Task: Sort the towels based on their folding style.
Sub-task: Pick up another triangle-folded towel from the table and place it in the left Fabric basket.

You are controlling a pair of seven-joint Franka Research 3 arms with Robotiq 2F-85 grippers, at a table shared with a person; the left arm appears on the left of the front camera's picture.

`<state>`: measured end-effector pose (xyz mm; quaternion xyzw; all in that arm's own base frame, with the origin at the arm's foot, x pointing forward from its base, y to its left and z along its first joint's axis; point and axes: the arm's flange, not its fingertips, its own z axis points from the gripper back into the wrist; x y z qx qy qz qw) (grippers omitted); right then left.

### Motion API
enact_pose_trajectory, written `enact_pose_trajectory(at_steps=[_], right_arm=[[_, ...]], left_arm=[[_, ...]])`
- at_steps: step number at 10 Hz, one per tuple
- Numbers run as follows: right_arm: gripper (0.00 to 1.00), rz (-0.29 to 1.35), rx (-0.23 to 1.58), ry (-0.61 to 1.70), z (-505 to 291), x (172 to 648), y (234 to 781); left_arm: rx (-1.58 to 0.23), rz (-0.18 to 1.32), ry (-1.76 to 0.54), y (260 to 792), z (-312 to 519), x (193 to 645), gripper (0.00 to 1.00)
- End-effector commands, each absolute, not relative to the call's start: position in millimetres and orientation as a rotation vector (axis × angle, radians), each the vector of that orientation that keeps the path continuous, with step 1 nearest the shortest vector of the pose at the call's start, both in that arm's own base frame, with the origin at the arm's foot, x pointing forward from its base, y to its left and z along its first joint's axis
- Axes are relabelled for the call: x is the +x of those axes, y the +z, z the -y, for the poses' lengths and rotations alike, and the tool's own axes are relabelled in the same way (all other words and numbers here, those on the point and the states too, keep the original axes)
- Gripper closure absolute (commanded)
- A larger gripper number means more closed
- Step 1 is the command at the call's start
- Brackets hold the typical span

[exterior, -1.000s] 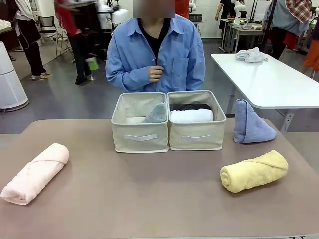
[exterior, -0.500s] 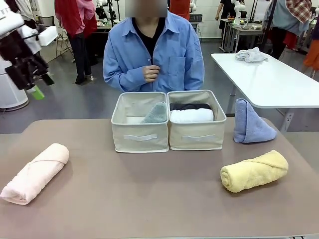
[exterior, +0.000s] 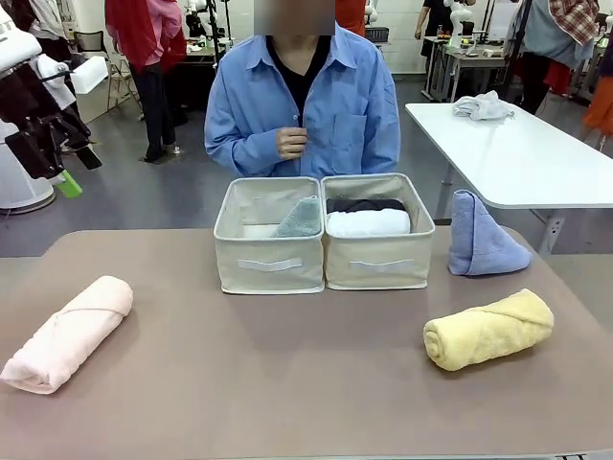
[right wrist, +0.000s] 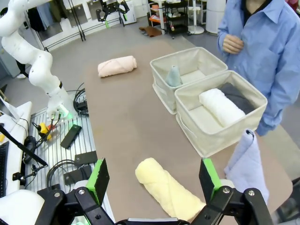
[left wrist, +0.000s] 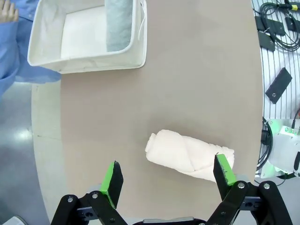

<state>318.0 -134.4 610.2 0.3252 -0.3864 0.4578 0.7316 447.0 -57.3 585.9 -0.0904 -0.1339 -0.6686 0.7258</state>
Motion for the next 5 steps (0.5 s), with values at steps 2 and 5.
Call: enact_pose_trajectory(at_steps=[2, 5], right_arm=[[0.0, 0.858, 0.719, 1.015, 132.4, 318.1, 609.5], [0.0, 0.858, 0.719, 1.015, 132.4, 318.1, 609.5]], left_arm=[[-0.199, 0.295, -1.475, 585.9, 57.3, 447.0, 0.0], [-0.701, 0.653, -1.477, 589.9, -53.8, 467.3, 0.0]])
